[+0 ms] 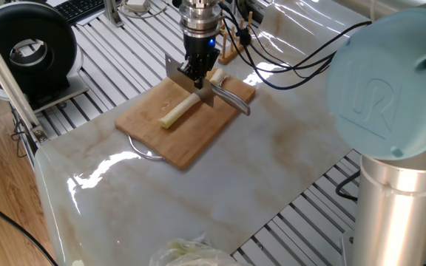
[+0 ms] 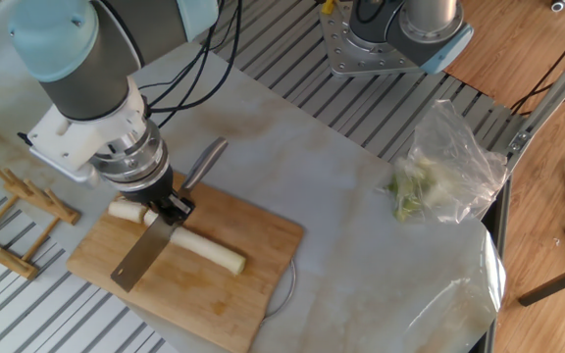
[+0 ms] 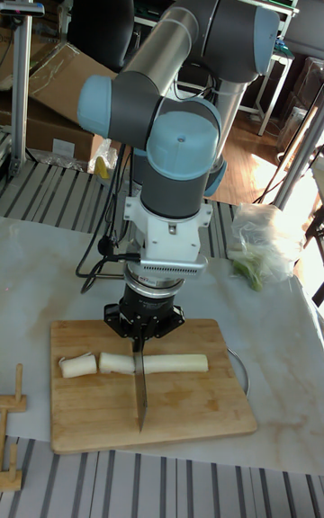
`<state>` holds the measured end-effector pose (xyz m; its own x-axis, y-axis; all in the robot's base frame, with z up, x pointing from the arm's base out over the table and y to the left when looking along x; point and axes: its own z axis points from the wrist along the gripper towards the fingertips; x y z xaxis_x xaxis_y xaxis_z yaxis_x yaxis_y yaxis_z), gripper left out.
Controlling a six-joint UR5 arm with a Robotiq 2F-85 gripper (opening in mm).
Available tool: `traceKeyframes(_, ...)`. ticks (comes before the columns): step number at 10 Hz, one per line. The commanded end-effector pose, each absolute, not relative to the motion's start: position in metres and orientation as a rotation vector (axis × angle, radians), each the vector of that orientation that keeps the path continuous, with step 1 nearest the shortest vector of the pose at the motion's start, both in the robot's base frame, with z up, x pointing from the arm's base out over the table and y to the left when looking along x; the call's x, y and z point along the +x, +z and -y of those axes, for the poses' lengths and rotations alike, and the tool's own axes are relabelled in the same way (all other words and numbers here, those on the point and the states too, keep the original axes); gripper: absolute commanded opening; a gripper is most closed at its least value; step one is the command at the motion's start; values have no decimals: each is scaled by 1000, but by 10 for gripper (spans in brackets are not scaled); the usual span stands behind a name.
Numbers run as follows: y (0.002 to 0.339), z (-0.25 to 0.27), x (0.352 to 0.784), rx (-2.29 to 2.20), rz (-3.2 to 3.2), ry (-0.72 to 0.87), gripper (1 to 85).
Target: Chop the scallions
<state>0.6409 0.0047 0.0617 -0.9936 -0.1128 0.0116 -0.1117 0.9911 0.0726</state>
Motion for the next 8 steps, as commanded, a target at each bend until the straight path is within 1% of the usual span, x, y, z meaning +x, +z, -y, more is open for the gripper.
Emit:
traceKeyframes(1,57,-9,644,165,3133,-129,13)
traceKeyframes(4,56,-7,642,172,3131,-144,13)
traceKeyframes(5,60,-1,637,197,3116,-168,13)
traceKeyframes(8,66,16,625,230,3098,-175,13)
